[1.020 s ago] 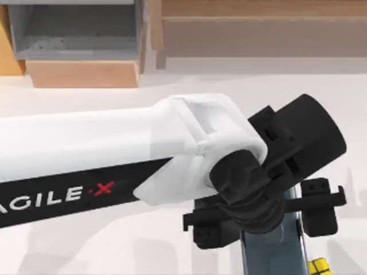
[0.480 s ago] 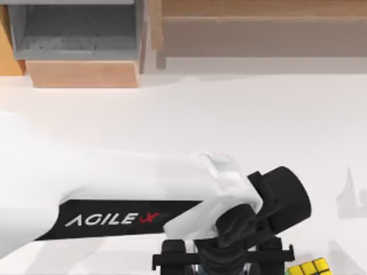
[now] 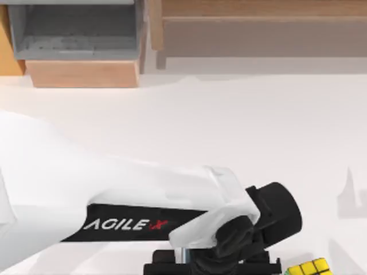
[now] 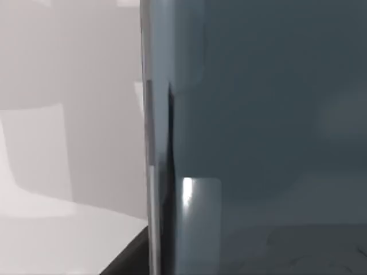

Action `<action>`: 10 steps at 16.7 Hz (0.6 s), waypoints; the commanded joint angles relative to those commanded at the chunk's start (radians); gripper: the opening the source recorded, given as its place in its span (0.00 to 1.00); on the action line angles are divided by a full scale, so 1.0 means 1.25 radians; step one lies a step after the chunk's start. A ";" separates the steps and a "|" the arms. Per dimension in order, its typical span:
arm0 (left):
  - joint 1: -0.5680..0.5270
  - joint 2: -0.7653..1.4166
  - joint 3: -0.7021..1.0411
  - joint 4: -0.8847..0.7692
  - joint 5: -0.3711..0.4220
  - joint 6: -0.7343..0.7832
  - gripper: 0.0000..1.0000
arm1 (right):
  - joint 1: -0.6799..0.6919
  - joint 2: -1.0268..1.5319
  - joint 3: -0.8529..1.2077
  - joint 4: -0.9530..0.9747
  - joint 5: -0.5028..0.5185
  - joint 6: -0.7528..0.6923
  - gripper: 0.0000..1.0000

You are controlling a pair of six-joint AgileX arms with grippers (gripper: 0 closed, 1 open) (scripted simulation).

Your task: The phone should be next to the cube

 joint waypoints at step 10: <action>0.000 0.000 0.000 0.000 0.000 0.000 0.75 | 0.000 0.000 0.000 0.000 0.000 0.000 1.00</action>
